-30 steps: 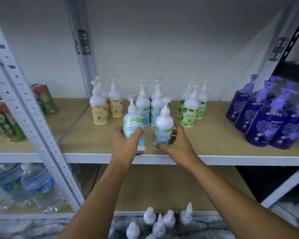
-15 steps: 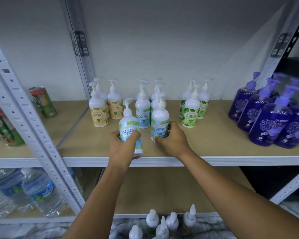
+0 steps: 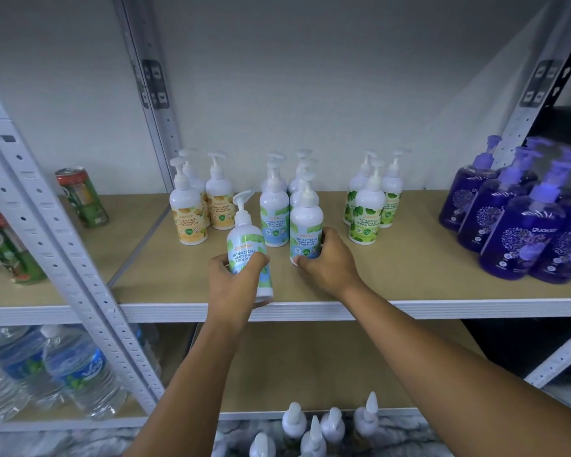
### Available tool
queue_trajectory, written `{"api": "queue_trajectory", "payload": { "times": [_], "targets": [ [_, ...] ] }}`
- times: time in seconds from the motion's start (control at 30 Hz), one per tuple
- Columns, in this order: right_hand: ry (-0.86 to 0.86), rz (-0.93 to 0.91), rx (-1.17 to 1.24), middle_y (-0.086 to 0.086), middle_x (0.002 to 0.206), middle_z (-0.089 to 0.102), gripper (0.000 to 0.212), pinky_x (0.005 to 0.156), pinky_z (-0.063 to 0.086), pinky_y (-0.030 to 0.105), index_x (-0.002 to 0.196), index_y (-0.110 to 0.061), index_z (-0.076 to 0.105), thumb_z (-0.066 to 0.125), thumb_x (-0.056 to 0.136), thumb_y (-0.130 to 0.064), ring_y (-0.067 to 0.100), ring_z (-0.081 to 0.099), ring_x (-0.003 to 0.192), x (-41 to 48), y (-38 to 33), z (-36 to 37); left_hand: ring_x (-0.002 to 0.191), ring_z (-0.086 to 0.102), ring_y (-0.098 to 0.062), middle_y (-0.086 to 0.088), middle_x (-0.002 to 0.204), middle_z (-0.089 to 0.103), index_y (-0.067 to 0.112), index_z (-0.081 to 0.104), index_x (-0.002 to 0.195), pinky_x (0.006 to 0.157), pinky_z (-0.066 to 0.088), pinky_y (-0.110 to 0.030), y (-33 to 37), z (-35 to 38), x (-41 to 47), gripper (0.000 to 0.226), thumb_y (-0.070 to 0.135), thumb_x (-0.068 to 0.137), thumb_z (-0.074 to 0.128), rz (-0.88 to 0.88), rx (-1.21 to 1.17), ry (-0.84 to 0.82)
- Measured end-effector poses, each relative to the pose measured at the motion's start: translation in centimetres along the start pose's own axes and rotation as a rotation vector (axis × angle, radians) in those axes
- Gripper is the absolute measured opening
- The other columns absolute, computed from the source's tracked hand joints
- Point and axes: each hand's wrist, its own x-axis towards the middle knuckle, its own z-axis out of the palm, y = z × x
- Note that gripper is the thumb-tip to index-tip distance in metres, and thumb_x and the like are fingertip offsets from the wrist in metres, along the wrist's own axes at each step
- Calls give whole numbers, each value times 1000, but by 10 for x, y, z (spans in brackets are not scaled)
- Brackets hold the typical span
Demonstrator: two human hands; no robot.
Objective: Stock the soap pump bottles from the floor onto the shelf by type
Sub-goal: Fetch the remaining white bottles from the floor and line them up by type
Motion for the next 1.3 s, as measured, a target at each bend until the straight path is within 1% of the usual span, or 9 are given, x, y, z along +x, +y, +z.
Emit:
{"api": "queue_trajectory", "payload": {
  "times": [0.27, 0.43, 0.6, 0.73, 0.87, 0.97, 1.17, 1.23, 1.3],
  "targets": [
    [-17, 13, -1, 3, 116, 63, 49, 81, 49, 33, 110, -20, 46, 82, 77, -24, 22, 63, 102, 1, -2, -1, 97, 70, -33, -14, 109, 63, 17, 45, 122, 58, 60, -35, -1, 0, 1, 48, 23, 85, 75, -5, 9, 0],
    [-34, 42, 21, 1, 122, 57, 62, 80, 45, 28, 126, -15, 47, 83, 77, -28, 17, 59, 101, -8, -4, -9, 93, 69, -27, -10, 106, 62, 17, 45, 124, 54, 58, -31, 0, 0, 0, 50, 24, 85, 75, 26, 17, -1],
    [-84, -24, -370, 3, 147, 40, 71, 101, 39, 32, 144, -11, 42, 66, 88, -49, 22, 43, 133, -27, 7, -32, 87, 68, -16, -3, 104, 64, 20, 47, 123, 64, 55, -27, 2, -2, 2, 47, 25, 85, 76, 191, 96, 7],
    [-210, -56, -685, 1, 166, 18, 80, 123, 15, 40, 156, -23, 27, 38, 93, -71, 23, 16, 152, -36, 23, -44, 83, 70, -4, 2, 105, 67, 20, 47, 126, 62, 55, -16, -3, -3, 4, 54, 21, 84, 80, 335, 157, -57],
    [-291, -17, -788, -3, 169, 6, 78, 125, 0, 45, 159, -28, 17, 17, 95, -72, 25, 0, 155, -38, 28, -39, 100, 66, -4, 4, 122, 63, 21, 46, 136, 76, 57, -17, -15, -2, 7, 67, 27, 81, 83, 410, 270, -122],
    [-281, -13, -806, -4, 169, 3, 77, 125, -1, 45, 160, -28, 15, 15, 95, -71, 24, -3, 155, -38, 29, -38, 100, 62, 1, 9, 119, 61, 24, 44, 138, 68, 50, -6, -23, 2, 3, 69, 25, 81, 83, 408, 292, -145],
    [-268, -9, -841, -5, 169, 4, 77, 125, 0, 44, 160, -29, 15, 15, 95, -71, 24, -1, 155, -38, 29, -37, 102, 62, 11, 17, 121, 63, 34, 43, 134, 81, 52, -13, -32, 2, 0, 69, 26, 80, 85, 415, 358, -125],
    [-270, -8, -843, -4, 169, 4, 77, 124, 1, 45, 160, -29, 15, 14, 95, -71, 24, -1, 155, -38, 29, -37, 98, 58, 20, 22, 119, 58, 30, 41, 135, 79, 48, -10, -30, 0, -3, 76, 24, 76, 88, 405, 415, -125],
    [-268, -11, -846, -4, 169, 4, 77, 124, 1, 45, 160, -28, 16, 14, 95, -71, 24, 0, 155, -38, 30, -37, 97, 58, 13, 17, 120, 54, 22, 40, 135, 78, 44, -9, -29, -3, -4, 79, 23, 73, 89, 362, 500, -117]
  ]
}}
